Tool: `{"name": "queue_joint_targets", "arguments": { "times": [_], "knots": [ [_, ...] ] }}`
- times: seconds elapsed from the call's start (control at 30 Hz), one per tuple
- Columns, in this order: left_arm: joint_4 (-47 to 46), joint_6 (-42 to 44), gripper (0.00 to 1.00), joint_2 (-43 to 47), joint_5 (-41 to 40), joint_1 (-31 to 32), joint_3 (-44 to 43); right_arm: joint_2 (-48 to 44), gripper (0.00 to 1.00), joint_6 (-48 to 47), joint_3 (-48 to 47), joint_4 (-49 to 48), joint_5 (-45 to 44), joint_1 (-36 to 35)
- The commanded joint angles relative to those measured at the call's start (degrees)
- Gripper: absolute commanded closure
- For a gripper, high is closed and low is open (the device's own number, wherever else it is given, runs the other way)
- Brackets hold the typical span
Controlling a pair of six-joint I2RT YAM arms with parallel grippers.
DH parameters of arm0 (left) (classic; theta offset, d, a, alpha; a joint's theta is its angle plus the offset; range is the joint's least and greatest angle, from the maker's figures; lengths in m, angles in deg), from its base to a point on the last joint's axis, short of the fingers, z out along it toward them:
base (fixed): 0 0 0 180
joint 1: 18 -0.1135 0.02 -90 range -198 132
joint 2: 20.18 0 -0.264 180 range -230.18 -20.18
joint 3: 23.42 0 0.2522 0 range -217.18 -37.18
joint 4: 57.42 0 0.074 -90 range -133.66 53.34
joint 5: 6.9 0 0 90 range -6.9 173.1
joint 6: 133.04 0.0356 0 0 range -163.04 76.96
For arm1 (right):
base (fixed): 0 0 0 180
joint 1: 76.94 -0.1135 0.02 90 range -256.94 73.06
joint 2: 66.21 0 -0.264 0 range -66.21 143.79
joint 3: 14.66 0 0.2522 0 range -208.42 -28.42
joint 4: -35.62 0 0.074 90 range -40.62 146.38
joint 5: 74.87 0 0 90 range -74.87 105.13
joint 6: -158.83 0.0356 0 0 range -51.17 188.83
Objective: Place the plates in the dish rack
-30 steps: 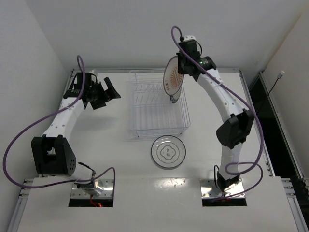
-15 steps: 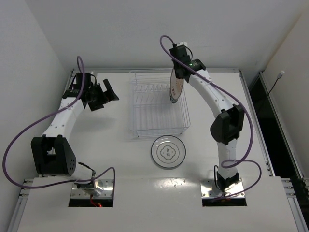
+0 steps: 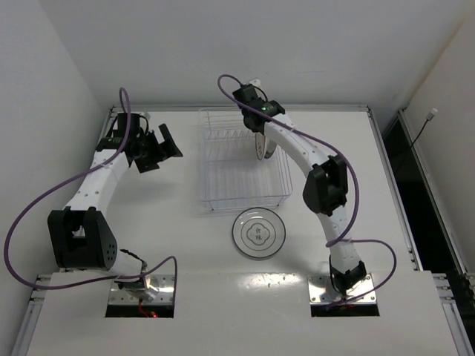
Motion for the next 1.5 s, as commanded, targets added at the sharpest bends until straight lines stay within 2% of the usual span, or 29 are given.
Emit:
{"name": "queue_joint_targets", "arguments": {
  "times": [0.0,0.07,0.13,0.2,0.23,0.27,0.3,0.33,0.37,0.4,0.43,0.5,0.53,0.67,0.73,0.8,0.9,1.07,1.17,1.2,1.23,1.27,1.47],
  "knots": [
    [0.16,0.53,0.00,0.82,-0.04,-0.48,-1.02,-3.92,0.71,3.42,-2.11,3.21,3.52,-0.16],
    [0.16,0.53,0.00,0.82,-0.65,-0.48,-1.02,-7.17,0.50,5.18,-3.59,6.01,8.53,-0.16],
    [0.16,1.14,0.00,0.29,-1.18,-0.48,-1.02,-10.07,0.47,6.23,-4.13,8.91,10.02,-0.16],
    [0.16,1.14,0.00,0.29,-1.71,-0.48,-1.02,-17.52,0.34,8.51,-1.25,12.61,11.61,-0.16],
    [0.16,1.67,0.00,0.29,-1.71,-0.48,-1.55,-21.03,0.28,9.39,1.81,12.61,15.54,0.63],
    [0.16,1.67,0.00,-0.23,-1.71,-0.48,-1.55,-24.81,0.22,11.05,9.67,11.48,18.10,1.16],
    [0.16,1.67,0.00,-0.23,-2.23,-0.48,-2.16,-32.94,0.17,12.20,14.36,10.69,22.39,1.68],
    [0.16,1.67,0.00,-0.84,-2.24,-1.09,-2.17,-37.29,0.14,13.52,19.28,9.72,25.22,2.56],
    [0.16,1.67,0.00,-0.85,-2.24,-1.09,-2.78,-41.51,0.14,17.27,29.43,8.15,28.03,3.26],
    [0.16,1.67,0.00,-1.46,-2.24,-1.09,-3.48,-46.07,0.14,18.88,35.01,6.39,33.71,4.49],
    [0.16,1.67,0.00,-1.46,-2.24,-1.61,-3.49,-55.69,0.13,20.37,46.12,4.02,36.47,5.11],
    [0.16,1.67,0.00,-1.46,-2.24,-1.62,-4.19,-64.62,0.13,26.69,56.02,-1.17,43.39,6.86],
    [0.16,2.19,0.00,-1.46,-2.24,-1.62,-4.19,-71.71,0.13,28.89,64.86,-2.75,45.79,6.87],
    [-1.06,2.20,0.00,-1.46,-0.32,-1.62,-4.19,-80.90,0.13,38.56,84.07,-7.76,56.85,8.11],
    [-2.55,1.68,0.00,-0.76,0.92,-1.62,-2.70,-85.74,0.14,43.75,93.89,-12.25,58.72,8.11],
    [-3.26,1.67,0.00,-0.15,2.15,-1.62,-2.00,-87.42,0.16,47.10,100.42,-15.32,59.78,8.71],
    [-3.26,1.67,0.00,1.17,2.68,-1.62,-1.46,-86.03,0.18,48.42,103.69,-15.24,59.08,8.72],
    [-3.26,1.67,0.00,3.89,3.30,-2.15,-0.41,-80.41,0.21,50.97,105.72,-20.59,57.42,8.72],
    [-3.26,1.67,0.00,3.90,3.30,-2.15,0.12,-73.75,0.28,52.64,107.13,-26.49,56.80,8.72],
    [-3.26,1.67,0.00,3.90,3.91,-2.15,0.12,-72.06,0.37,53.34,106.53,-26.50,56.80,8.72],
    [-3.26,1.67,0.00,3.90,3.91,-2.15,0.12,-70.74,0.64,54.22,106.52,-26.50,55.14,8.72],
    [-3.26,1.67,0.00,3.90,4.44,-2.15,0.12,-69.60,0.67,54.83,105.82,-27.45,54.43,8.11],
    [-2.74,1.67,0.00,3.90,4.44,-2.67,-0.41,-58.00,0.50,53.71,103.54,-31.16,54.95,8.11]
  ]
}}
